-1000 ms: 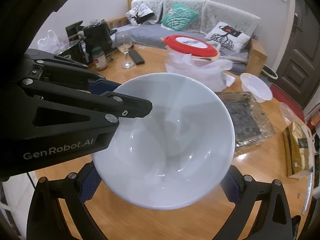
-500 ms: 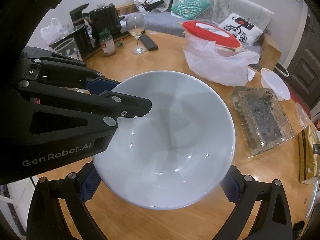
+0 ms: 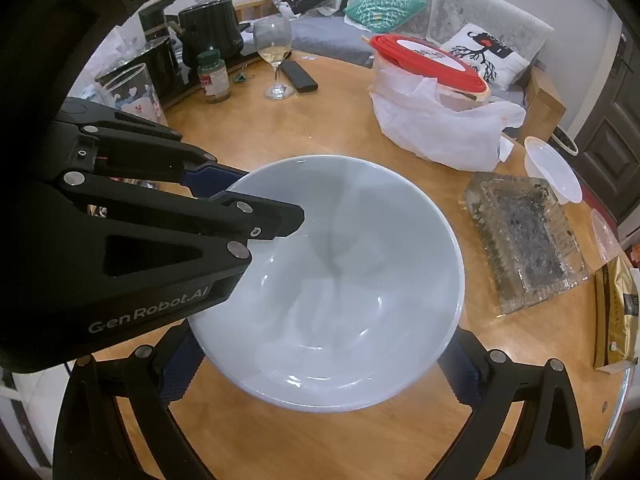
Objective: Organize plates and bowls
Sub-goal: 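Carry the white bowl with the left tool toward the right tool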
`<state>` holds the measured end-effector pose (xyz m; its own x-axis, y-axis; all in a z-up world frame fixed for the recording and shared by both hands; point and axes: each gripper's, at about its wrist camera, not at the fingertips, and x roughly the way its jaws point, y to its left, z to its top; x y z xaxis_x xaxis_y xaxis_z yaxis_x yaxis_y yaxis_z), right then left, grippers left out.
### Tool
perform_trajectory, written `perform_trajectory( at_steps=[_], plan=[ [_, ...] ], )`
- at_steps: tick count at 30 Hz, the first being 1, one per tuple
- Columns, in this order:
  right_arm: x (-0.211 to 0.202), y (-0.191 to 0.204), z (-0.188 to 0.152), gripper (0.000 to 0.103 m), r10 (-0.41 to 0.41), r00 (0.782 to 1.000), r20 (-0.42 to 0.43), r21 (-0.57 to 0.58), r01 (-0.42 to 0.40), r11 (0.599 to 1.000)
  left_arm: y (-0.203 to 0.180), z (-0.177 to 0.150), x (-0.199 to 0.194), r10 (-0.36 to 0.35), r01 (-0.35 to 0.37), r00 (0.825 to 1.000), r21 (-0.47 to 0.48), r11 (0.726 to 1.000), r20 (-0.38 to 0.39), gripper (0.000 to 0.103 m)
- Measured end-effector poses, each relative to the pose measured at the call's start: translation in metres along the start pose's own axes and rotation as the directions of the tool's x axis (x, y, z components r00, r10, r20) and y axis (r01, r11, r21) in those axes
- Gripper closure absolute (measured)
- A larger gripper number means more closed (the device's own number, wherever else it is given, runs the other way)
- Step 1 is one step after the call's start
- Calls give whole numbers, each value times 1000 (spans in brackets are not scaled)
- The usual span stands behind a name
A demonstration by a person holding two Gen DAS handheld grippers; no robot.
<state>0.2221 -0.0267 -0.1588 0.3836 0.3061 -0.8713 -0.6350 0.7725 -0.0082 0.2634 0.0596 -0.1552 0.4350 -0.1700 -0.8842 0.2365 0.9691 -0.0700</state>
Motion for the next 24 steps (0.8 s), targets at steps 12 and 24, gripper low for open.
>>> perform_trajectory(
  at_steps=[12, 24],
  plan=[
    [2, 3, -1, 1, 2, 999, -34, 1, -1, 1000, 0, -6, 11, 15, -15, 1000, 10, 1000, -18, 90],
    [-2, 2, -15, 1, -2, 1000, 15, 19, 2, 1000, -6, -5, 14, 20, -20, 1000, 25, 999, -18, 80]
  ],
)
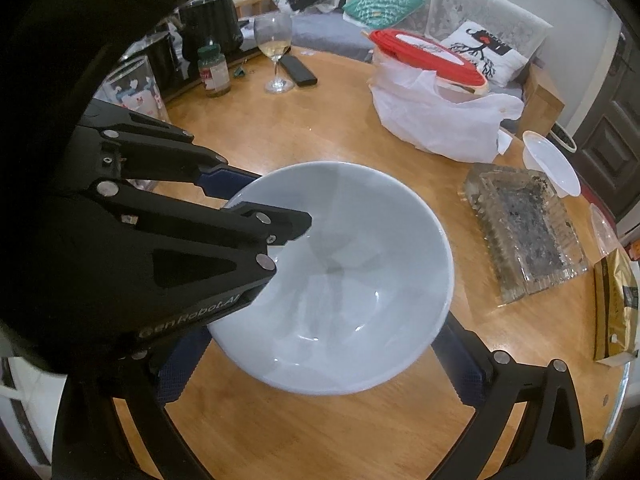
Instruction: Organize plates and bowls
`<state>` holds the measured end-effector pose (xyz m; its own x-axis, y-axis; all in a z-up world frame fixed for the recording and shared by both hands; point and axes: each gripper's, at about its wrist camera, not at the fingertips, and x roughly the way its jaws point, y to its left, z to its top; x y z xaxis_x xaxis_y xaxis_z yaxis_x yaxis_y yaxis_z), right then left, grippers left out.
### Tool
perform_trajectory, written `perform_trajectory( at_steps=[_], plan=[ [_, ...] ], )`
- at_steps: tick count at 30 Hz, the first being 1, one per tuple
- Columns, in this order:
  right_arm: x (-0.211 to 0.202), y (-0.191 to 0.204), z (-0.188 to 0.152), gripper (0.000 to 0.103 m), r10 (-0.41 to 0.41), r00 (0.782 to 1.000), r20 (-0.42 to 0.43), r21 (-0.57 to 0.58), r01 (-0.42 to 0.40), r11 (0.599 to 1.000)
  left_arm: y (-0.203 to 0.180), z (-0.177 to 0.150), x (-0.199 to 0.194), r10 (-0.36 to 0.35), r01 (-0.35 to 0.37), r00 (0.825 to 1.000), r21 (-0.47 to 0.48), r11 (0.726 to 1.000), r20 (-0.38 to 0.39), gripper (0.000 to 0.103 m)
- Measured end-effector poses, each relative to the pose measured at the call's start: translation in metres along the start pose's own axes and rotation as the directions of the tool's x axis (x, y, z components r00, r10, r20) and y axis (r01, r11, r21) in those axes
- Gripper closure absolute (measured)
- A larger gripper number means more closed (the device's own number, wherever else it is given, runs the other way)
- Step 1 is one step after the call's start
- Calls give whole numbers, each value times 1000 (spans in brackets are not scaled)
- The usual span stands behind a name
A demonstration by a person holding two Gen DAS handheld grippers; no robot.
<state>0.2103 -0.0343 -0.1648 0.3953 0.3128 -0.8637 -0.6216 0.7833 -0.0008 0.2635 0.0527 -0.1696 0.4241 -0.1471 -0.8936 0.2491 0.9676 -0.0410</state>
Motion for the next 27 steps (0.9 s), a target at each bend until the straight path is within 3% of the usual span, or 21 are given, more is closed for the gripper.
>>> perform_trajectory(
  at_steps=[9, 27],
  plan=[
    [6, -10, -33, 1, 64, 992, 105, 86, -73, 994, 1, 3, 4, -16, 16, 1000, 9, 1000, 1, 77],
    [64, -11, -25, 1, 123, 990, 75, 70, -128, 989, 16, 6, 23, -143, 143, 990, -11, 990, 10, 78]
  ],
)
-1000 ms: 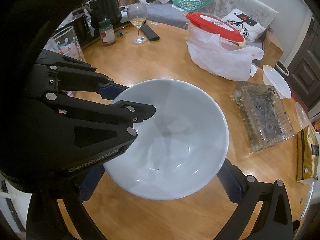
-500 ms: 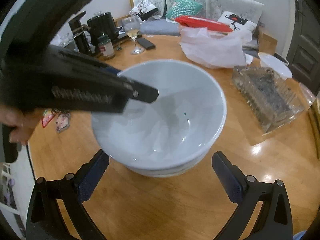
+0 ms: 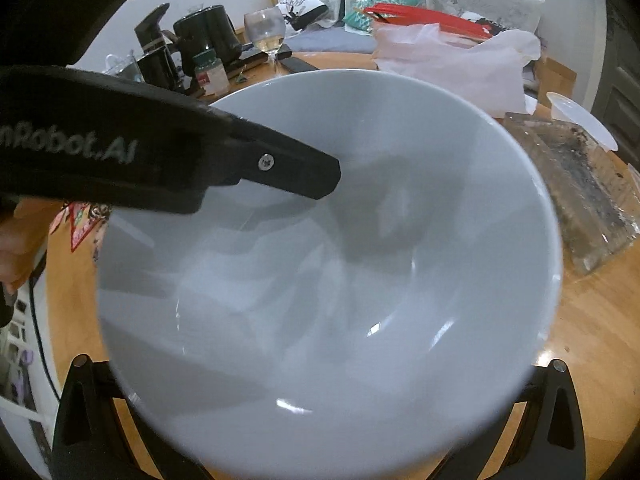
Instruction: Organize plates and bowls
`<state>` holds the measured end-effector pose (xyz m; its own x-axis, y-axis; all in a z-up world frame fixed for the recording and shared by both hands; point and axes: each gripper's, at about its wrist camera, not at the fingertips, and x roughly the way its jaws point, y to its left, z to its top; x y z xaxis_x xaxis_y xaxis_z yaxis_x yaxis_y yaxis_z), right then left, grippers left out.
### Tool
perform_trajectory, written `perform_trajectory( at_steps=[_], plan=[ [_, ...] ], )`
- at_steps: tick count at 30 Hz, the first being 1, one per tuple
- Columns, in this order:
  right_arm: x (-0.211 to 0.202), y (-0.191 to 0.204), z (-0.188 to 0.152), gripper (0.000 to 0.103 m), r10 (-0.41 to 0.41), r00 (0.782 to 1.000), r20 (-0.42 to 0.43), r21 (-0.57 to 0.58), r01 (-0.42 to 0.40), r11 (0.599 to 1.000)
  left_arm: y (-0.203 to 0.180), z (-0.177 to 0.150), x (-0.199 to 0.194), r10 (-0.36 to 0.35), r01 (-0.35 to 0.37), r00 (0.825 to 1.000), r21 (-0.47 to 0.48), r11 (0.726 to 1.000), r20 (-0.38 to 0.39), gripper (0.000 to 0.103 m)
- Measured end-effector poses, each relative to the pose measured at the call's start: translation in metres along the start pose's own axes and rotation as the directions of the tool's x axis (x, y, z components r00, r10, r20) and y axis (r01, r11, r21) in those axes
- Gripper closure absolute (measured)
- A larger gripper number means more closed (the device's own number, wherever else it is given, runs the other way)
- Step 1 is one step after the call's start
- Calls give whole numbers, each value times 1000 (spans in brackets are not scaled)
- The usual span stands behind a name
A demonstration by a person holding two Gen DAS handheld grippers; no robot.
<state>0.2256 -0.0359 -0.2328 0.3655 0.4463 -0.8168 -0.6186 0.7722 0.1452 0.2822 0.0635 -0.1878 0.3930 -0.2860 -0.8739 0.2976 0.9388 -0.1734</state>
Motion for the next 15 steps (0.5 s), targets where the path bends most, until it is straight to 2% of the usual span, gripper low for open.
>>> perform_trajectory(
  at_steps=[15],
  plan=[
    [4, 5, -2, 0, -30, 1000, 5, -31, 30, 999, 9, -2, 5, -50, 50, 999, -40, 998, 4, 80]
  ],
)
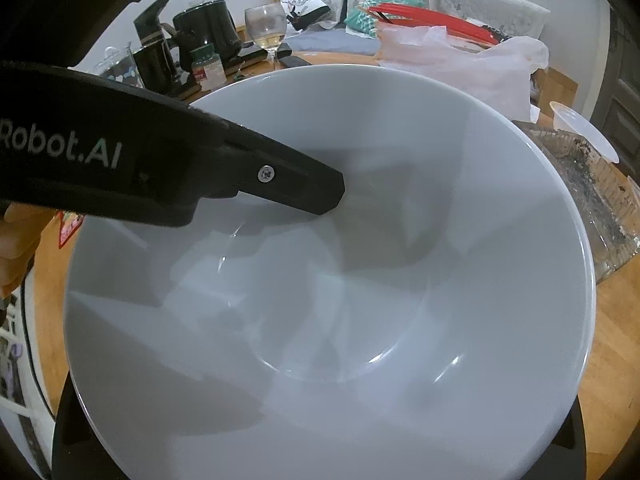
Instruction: Organize plates and bowls
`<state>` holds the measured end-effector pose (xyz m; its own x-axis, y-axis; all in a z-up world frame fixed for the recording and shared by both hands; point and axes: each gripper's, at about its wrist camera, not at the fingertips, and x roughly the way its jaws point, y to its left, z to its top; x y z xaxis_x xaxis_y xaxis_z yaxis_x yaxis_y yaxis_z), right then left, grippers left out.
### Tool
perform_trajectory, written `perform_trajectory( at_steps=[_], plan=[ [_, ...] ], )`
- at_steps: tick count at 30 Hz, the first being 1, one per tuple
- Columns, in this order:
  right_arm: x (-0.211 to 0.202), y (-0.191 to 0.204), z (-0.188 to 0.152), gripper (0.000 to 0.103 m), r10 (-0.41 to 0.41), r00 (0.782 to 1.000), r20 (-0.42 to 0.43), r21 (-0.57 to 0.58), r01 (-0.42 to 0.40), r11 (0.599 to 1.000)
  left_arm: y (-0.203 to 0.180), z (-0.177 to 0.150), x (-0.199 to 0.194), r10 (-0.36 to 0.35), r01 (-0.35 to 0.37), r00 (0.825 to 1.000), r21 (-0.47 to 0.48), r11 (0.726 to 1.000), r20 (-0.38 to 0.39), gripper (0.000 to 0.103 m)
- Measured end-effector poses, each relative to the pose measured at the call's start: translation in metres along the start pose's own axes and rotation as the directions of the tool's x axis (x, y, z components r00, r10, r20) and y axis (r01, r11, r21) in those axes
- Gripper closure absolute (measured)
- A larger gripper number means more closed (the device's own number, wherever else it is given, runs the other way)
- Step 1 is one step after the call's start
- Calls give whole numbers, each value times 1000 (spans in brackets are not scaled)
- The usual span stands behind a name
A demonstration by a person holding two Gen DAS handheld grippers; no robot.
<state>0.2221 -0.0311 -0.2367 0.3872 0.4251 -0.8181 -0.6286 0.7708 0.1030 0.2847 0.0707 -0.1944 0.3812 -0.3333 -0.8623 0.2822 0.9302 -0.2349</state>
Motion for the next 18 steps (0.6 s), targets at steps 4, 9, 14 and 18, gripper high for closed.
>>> perform_trajectory(
  at_steps=[4, 9, 14, 18],
  plan=[
    [0, 2, 0, 1, -13, 1000, 1, 0, 13, 1000, 4, -1, -1, -17, 17, 1000, -17, 1000, 1, 80],
    [-2, 5, -5, 1, -27, 999, 23, -1, 27, 1000, 4, -2, -2, -18, 18, 1000, -16, 1000, 3, 80],
    [-3, 4, -2, 2, -28, 999, 37, 2, 28, 1000, 0, -3, -9, -23, 23, 1000, 2, 1000, 12, 80],
    [-12, 6, -6, 2, -33, 998, 51, 3, 33, 999, -6, -5, -18, -26, 25, 999, 13, 1000, 27, 80]
  ],
)
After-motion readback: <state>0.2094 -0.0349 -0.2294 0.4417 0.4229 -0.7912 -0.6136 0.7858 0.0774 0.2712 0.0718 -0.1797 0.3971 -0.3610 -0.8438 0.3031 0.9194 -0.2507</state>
